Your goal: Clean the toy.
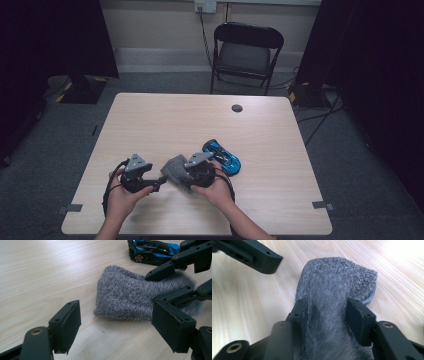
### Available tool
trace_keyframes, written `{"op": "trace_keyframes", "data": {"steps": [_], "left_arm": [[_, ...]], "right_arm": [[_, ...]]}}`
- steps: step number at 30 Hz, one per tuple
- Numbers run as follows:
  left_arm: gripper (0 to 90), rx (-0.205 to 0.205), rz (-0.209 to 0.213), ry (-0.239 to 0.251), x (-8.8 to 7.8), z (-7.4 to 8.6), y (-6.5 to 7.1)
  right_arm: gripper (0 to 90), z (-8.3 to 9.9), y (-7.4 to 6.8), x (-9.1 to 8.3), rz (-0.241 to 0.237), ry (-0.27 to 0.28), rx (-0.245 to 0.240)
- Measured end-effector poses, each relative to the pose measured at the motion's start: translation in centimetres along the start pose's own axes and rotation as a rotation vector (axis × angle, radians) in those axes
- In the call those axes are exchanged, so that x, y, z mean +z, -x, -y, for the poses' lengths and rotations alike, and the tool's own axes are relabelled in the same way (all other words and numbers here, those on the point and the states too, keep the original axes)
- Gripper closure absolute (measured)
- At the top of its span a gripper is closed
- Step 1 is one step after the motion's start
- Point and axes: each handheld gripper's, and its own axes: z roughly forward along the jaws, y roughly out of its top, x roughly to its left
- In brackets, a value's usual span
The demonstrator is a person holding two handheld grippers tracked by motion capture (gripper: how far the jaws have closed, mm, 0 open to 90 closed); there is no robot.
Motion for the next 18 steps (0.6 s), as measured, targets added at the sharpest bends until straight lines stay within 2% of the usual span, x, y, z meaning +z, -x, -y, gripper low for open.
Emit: {"op": "trace_keyframes", "data": {"steps": [2,5,10,13,18], "left_arm": [[23.9,-0.001,0.010,-0.008,0.2,0.0,0.2],[24.9,0.000,0.022,-0.014,0.5,0.0,0.6],[25.1,-0.004,0.048,-0.021,0.7,-0.2,1.5],[26.0,0.006,0.072,-0.046,1.0,-0.1,2.3],[27.9,-0.005,0.110,-0.066,1.7,-0.2,3.4]], "right_arm": [[43.8,0.0,0.1,-0.7,0.006,0.015,0.003],[44.9,0.3,0.6,-2.4,0.030,0.035,0.004],[49.0,1.6,2.4,-4.3,0.082,0.032,0.035],[49.6,2.7,3.1,-4.6,0.094,0.029,0.063],[51.7,3.8,2.8,-4.4,0.082,0.022,0.065]]}}
